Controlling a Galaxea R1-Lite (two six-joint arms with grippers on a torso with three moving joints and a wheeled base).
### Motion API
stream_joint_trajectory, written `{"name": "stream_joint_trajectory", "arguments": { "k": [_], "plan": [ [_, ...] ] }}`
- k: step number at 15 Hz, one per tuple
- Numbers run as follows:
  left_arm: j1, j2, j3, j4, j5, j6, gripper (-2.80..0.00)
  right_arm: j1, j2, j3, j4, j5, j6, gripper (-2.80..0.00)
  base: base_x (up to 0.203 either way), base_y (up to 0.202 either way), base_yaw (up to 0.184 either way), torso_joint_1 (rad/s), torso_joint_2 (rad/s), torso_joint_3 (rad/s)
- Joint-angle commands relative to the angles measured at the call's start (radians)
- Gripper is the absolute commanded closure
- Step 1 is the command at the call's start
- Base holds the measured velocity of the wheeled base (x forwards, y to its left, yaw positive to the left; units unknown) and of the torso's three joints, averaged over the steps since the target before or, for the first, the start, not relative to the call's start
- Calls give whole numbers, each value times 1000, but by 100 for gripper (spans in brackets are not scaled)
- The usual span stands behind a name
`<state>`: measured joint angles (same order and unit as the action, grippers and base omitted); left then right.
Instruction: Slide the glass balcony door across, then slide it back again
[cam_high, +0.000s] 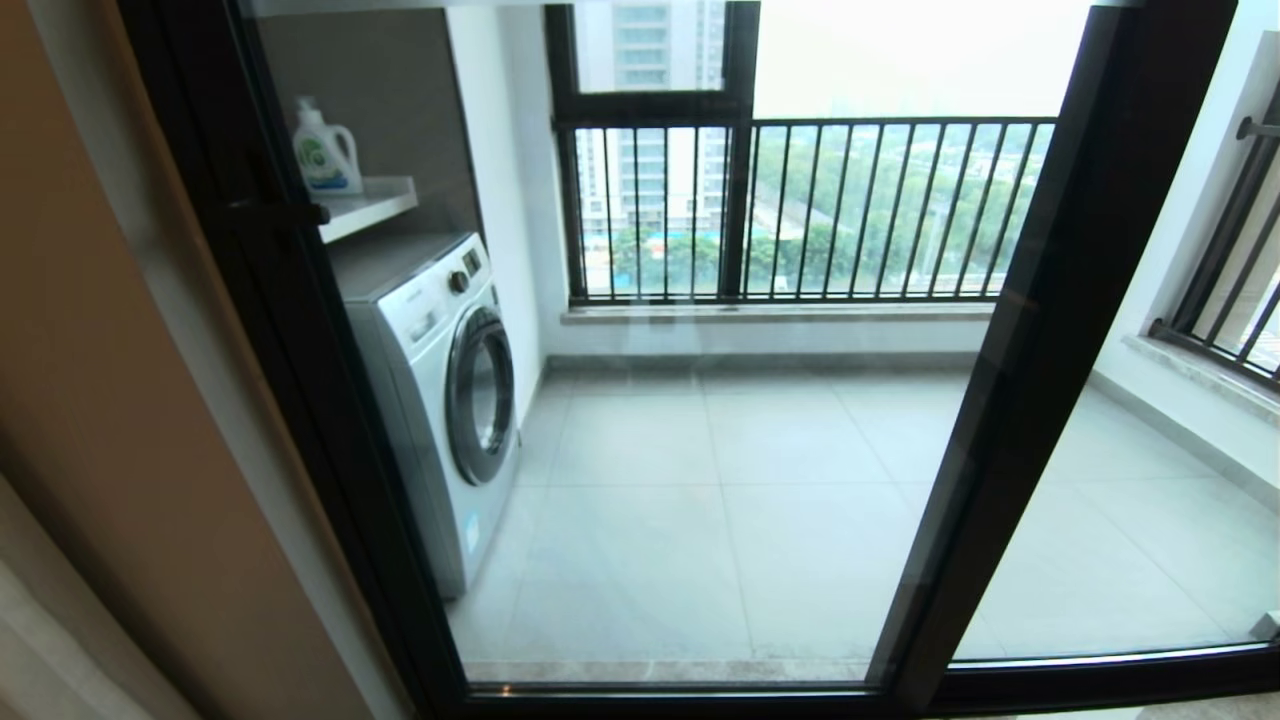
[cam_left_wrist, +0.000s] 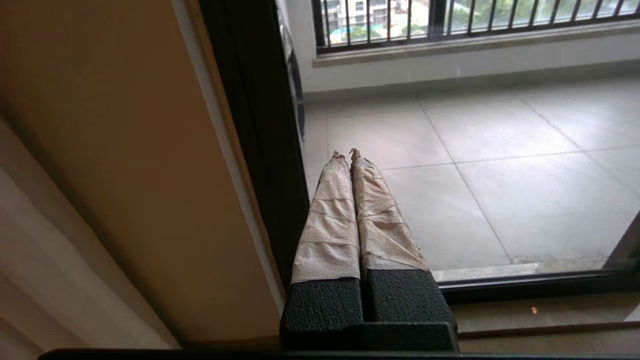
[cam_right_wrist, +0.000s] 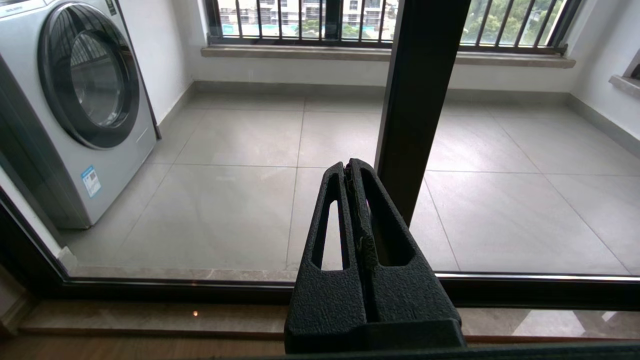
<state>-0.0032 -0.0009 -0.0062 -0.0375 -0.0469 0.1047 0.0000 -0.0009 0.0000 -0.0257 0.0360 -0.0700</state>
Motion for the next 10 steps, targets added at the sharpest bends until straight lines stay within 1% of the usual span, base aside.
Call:
{"name": "stream_joint_trajectory", "arguments": {
  "k": [1,2,4,6,7,8,9,10],
  "plan": [
    [0,2,6,45,27,40,0,0,1,12,0,1,-1,0,0,0,0,0,0,0],
    [0,4,6,44,18,41,0,0,1,12,0,1,-1,0,0,0,0,0,0,0],
    [0,2,6,44,21,17,0,0,1,12,0,1,-1,0,0,0,0,0,0,0],
    [0,2,6,44,20,28,0,0,1,12,0,1,-1,0,0,0,0,0,0,0],
    [-1,2,6,44,28,7,0,0,1,12,0,1,-1,0,0,0,0,0,0,0],
    [0,2,6,44,29,-33,0,0,1,12,0,1,-1,0,0,0,0,0,0,0],
    [-1,2,6,42,31,-55,0,0,1,12,0,1,-1,0,0,0,0,0,0,0],
    [0,2,6,42,32,-59,0,0,1,12,0,1,-1,0,0,0,0,0,0,0]
  ]
}}
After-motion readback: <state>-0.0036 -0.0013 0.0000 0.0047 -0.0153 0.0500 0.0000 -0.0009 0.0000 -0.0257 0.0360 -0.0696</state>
